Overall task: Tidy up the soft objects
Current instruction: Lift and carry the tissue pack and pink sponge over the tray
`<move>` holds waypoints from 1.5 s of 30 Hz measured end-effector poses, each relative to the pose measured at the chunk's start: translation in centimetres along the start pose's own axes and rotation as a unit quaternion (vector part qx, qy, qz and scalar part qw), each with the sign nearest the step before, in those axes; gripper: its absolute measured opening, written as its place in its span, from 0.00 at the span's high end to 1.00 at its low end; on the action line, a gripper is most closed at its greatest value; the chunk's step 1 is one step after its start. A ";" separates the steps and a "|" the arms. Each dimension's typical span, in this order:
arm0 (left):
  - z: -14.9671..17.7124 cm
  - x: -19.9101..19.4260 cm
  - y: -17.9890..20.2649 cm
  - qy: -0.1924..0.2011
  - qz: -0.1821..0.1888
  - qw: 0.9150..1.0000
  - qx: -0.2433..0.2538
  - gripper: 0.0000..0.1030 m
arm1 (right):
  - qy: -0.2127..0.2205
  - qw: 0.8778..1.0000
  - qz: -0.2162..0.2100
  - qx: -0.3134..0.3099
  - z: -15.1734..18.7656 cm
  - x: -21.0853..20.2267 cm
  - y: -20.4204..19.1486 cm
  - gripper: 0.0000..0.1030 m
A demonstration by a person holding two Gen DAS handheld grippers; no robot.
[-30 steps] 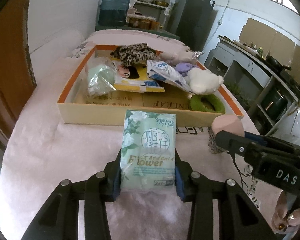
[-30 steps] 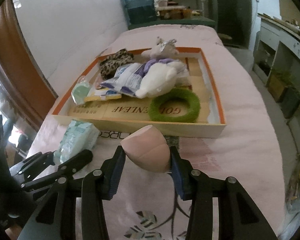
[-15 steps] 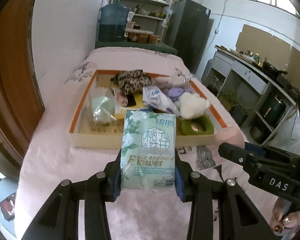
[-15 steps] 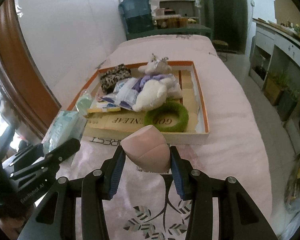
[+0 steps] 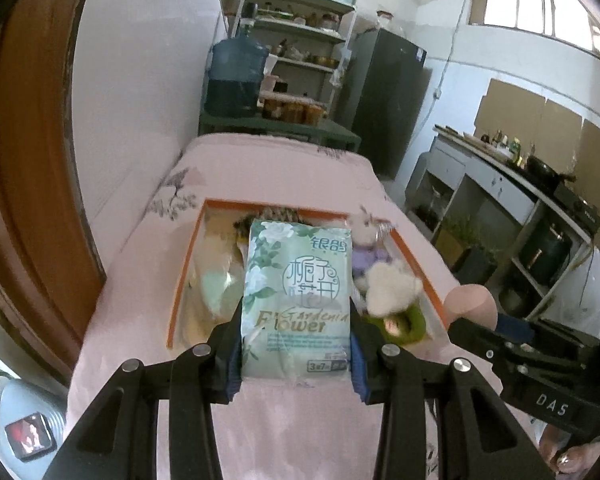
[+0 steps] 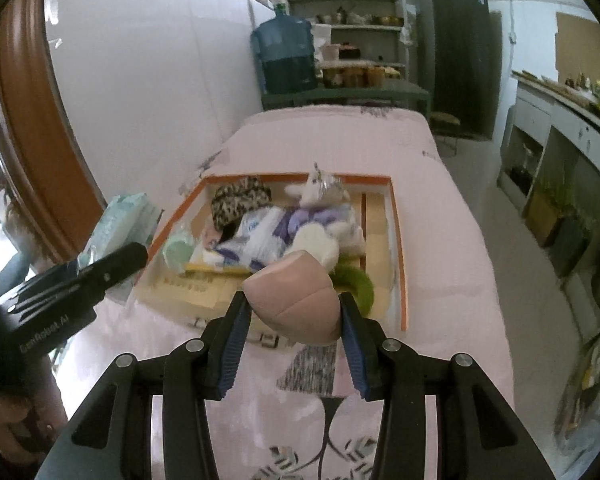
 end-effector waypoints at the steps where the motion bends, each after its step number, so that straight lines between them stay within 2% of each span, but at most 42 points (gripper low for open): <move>1: -0.6 -0.2 -0.1 0.005 0.000 1.000 -0.001 0.59 | 0.003 1.000 0.000 -0.002 -0.4 -0.1 -0.1 0.56; 12: -5.5 -0.2 -1.1 0.034 0.008 0.999 -0.026 0.59 | 0.029 1.000 -0.004 -0.013 -4.4 0.4 -0.8 0.56; 16: -6.4 0.5 -1.3 0.036 0.009 0.999 -0.033 0.59 | 0.039 0.999 -0.013 -0.006 -5.4 1.1 -0.9 0.56; 21: -7.3 2.0 -1.6 0.032 0.011 0.998 -0.043 0.59 | 0.030 0.999 -0.020 -0.005 -6.7 2.8 -0.8 0.56; 45: -6.0 10.1 -2.9 -0.039 -0.020 0.998 -0.041 0.59 | -0.012 1.000 -0.002 -0.029 -7.4 9.4 -0.1 0.55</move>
Point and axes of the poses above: each gripper's, at about its wrist camera, not at the fingertips, and x roughly the way its jaws point, y to its right, z to its underside, the point moved 7 cm from there along x, roughly the way its jaws point, and after that the axes turned 12 degrees about -y, right-handed, at the moved point
